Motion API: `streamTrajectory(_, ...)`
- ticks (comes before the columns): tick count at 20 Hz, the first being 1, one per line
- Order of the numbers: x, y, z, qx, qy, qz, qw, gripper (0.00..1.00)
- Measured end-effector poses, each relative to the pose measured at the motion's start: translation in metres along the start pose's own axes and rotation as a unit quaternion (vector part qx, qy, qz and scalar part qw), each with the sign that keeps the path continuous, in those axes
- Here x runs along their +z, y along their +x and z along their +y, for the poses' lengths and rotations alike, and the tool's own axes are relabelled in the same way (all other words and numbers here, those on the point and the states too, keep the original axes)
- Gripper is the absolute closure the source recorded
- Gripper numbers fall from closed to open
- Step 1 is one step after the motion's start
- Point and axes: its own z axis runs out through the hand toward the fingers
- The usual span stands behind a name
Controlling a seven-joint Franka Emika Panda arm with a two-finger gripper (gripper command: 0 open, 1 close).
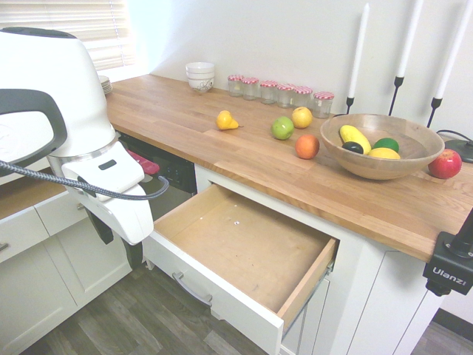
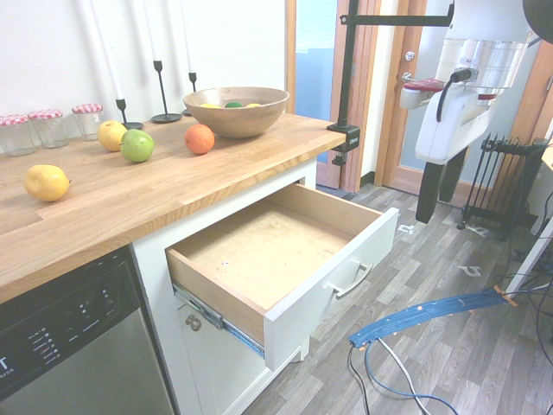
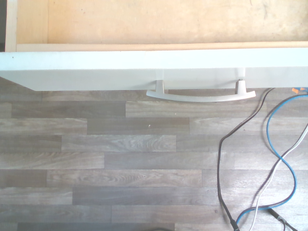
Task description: Close the drawer
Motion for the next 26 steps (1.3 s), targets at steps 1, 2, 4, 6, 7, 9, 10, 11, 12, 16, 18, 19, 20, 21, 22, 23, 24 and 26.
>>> streamTrajectory(1, 0.0, 0.0, 0.0, 0.0, 0.0, 0.0, 1.0, 0.0)
streamTrajectory(2, 0.0, 0.0, 0.0, 0.0, 0.0, 0.0, 1.0, 0.0)
streamTrajectory(4, 0.0, 0.001, 0.001, 0.001, 0.0, 0.0, 1.0, 0.0)
streamTrajectory(6, 0.002, 0.002, 0.002, 0.002, 0.0, -0.001, 1.0, 0.0)
streamTrajectory(7, 0.004, 0.002, 0.003, 0.004, -0.002, -0.003, 1.0, 0.0)
streamTrajectory(9, 0.014, 0.004, 0.004, 0.006, -0.003, -0.004, 1.0, 0.0)
streamTrajectory(10, 0.021, 0.005, 0.005, 0.007, -0.004, -0.006, 1.0, 0.0)
streamTrajectory(11, 0.03, 0.006, 0.005, 0.008, -0.006, -0.008, 1.0, 0.0)
streamTrajectory(12, 0.041, 0.006, 0.005, 0.008, -0.008, -0.009, 1.0, 0.0)
streamTrajectory(16, 0.085, 0.009, 0.008, 0.006, -0.017, -0.015, 1.0, 0.0)
streamTrajectory(18, 0.108, 0.01, 0.01, 0.003, -0.024, -0.018, 1.0, 0.0)
streamTrajectory(19, 0.119, 0.011, 0.012, 0.001, -0.028, -0.019, 0.999, 0.0)
streamTrajectory(20, 0.13, 0.013, 0.014, 0.0, -0.031, -0.02, 0.999, 0.0)
streamTrajectory(21, 0.141, 0.014, 0.016, -0.001, -0.035, -0.02, 0.999, 0.0)
streamTrajectory(22, 0.151, 0.014, 0.018, -0.002, -0.038, -0.021, 0.999, 0.0)
streamTrajectory(23, 0.162, 0.014, 0.02, -0.003, -0.042, -0.021, 0.999, 0.0)
streamTrajectory(24, 0.173, 0.014, 0.022, -0.003, -0.044, -0.021, 0.999, 0.0)
streamTrajectory(26, 0.194, 0.013, 0.027, -0.003, -0.048, -0.023, 0.999, 0.0)
